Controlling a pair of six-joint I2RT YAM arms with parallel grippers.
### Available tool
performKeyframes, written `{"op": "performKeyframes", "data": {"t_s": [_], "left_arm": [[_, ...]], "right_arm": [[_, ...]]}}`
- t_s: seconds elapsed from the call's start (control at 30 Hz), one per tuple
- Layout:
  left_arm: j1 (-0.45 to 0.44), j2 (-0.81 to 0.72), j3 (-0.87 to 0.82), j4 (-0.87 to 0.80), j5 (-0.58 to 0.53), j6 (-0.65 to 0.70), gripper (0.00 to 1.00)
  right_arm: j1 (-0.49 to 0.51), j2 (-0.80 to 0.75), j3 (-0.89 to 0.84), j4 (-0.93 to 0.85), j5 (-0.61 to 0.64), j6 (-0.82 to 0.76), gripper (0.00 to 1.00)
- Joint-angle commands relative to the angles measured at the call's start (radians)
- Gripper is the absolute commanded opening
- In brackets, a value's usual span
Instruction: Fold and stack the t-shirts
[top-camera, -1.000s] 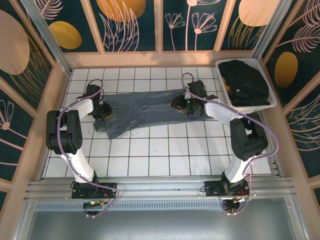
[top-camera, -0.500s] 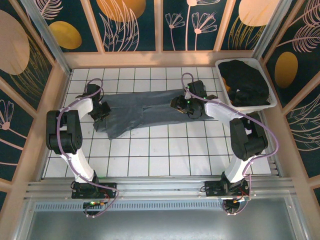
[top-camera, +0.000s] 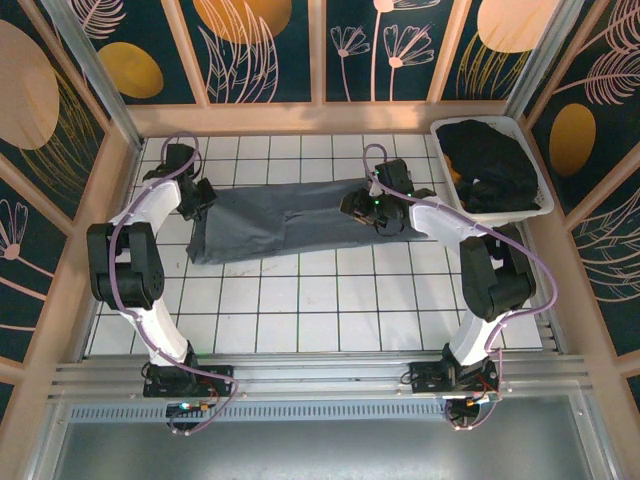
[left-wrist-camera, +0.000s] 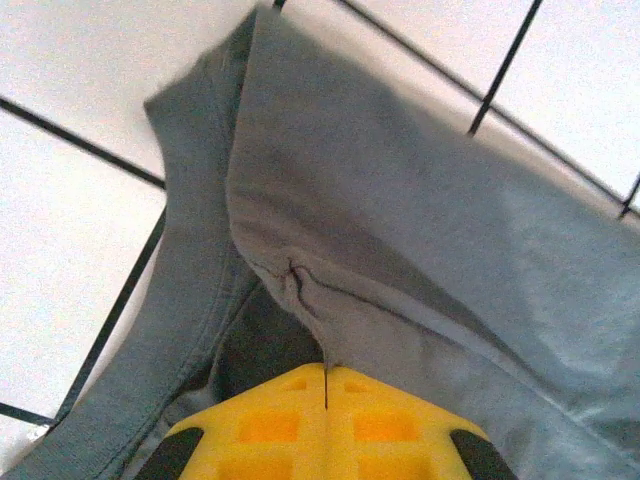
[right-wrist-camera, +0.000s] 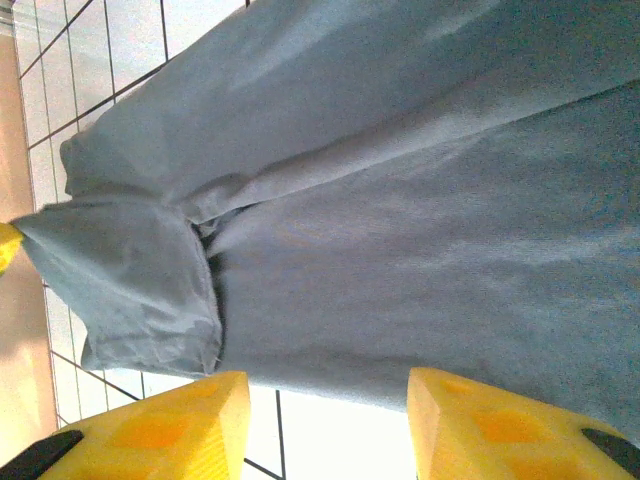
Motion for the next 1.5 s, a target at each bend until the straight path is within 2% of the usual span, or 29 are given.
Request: {"op": "performKeyframes", "data": {"t_s": [0.0,0.6,0.63,0.73,0.77,0.87,0.93,1.03,1.13,1.23,1.33,1.47], "left_arm": [[-0.003,0.045,0.08,-0.065,-0.039,-0.003,0.0],[-0.001,0.337,0.297,-0.139,-0.2,0.037,0.01],[0.0,0.349,0.309,-0.144,-0.208,0.04,0.07],[0.0,0.342,0.335,-0.159,-0.219,0.032,0.39],[-0.002,0.321,0.332,-0.154,-0.225,0.024,0.47],[-0.004,0.227,0.29,-0.137,-0.26,-0.014,0.53],[-0.006,0.149,0.225,-0.108,-0.257,-0.06,0.53],[-0.021,0.041,0.093,-0.031,-0.133,-0.163,0.47],[-0.067,-0.009,-0.014,0.056,-0.006,-0.286,0.36],[-0.102,0.003,-0.057,0.126,0.071,-0.384,0.26],[-0.118,0.065,-0.054,0.163,0.125,-0.44,0.24],[-0.12,0.174,-0.02,0.153,0.13,-0.439,0.2]], "right_arm": [[0.005,0.006,0.014,-0.002,-0.005,-0.012,0.46],[-0.005,-0.025,-0.013,-0.014,0.013,-0.018,0.46],[-0.008,-0.028,-0.014,-0.015,0.014,-0.02,0.46],[-0.03,-0.038,-0.011,-0.024,0.024,-0.029,0.46],[-0.041,-0.039,-0.007,-0.029,0.024,-0.035,0.46],[-0.087,-0.037,0.011,-0.049,0.036,-0.056,0.46],[-0.13,-0.027,0.025,-0.058,0.044,-0.071,0.44],[-0.195,0.015,0.06,-0.072,0.062,-0.094,0.37],[-0.241,0.094,0.121,-0.091,0.098,-0.128,0.26],[-0.275,0.183,0.193,-0.102,0.118,-0.148,0.22],[-0.287,0.279,0.281,-0.143,0.156,-0.183,0.22],[-0.287,0.396,0.389,-0.245,0.233,-0.228,0.21]]}}
